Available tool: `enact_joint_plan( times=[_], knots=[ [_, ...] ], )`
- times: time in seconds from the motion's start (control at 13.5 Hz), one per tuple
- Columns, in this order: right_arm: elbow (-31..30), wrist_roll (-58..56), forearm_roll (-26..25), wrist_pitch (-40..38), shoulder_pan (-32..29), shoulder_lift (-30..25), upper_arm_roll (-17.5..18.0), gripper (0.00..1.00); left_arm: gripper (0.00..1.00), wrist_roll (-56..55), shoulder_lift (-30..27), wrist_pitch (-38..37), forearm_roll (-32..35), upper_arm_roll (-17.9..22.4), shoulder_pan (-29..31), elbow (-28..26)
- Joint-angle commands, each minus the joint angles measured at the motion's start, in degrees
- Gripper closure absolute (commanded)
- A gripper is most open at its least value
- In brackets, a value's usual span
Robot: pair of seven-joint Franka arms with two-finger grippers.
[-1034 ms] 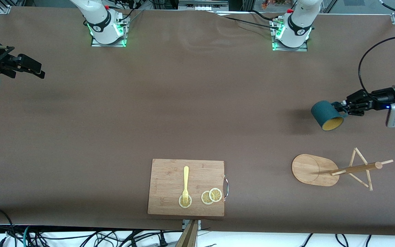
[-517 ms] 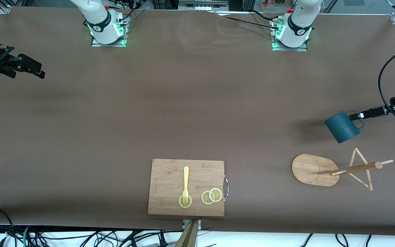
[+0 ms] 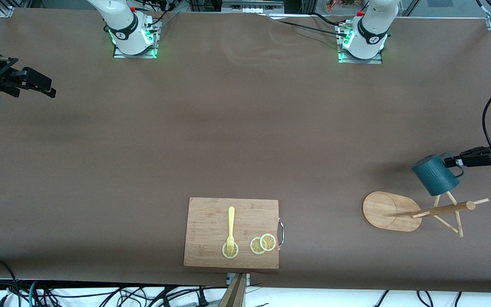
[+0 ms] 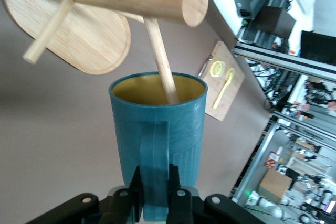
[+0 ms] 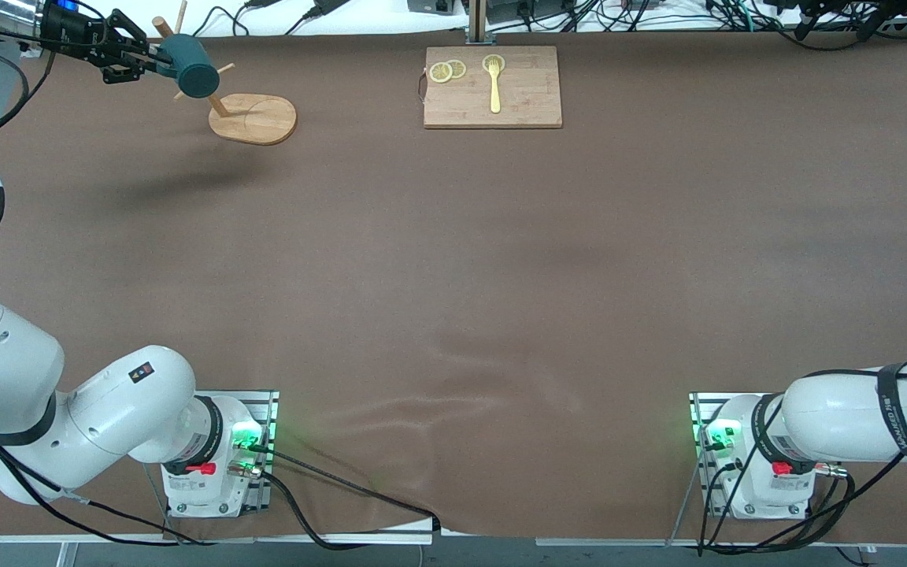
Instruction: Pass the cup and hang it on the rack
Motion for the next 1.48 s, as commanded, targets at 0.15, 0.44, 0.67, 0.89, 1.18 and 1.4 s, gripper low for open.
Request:
enact_joint_plan(
  times=[0.15,0.44,0.67,0.89,1.18,1.4],
  knots=[
    [1.11,0.27,-0.75,-0.84,-0.37,0.36,0.4,0.0,1.0,-5.68,7.59,-2.38,2.89,0.24,-1.52,10.45],
    [1.11,0.18,-0.75,-0.84,-0.37,0.36,0.49,0.0,1.0,-15.51,8.91,-2.9,1.4,0.51,-0.99,13.52],
    [1.11,0.18,-0.75,-0.84,-0.37,0.36,0.4,0.0,1.0,-18.07,9.53,-3.43,0.7,0.51,-0.99,14.15],
    [1.11,0.18,-0.75,-0.84,-0.37,0.36,0.49,0.0,0.0,-17.82,9.44,-3.61,0.96,0.59,-0.9,14.15],
    [1.11,0.18,-0.67,-0.84,-0.37,0.36,0.4,0.0,0.0,-17.46,8.39,-5.62,4.27,0.42,-1.34,14.24],
    [1.2,0.18,-0.67,-0.84,-0.37,0.36,0.4,0.0,0.0,-13.52,4.46,-6.77,21.72,-1.34,-6.32,16.17]
  ],
)
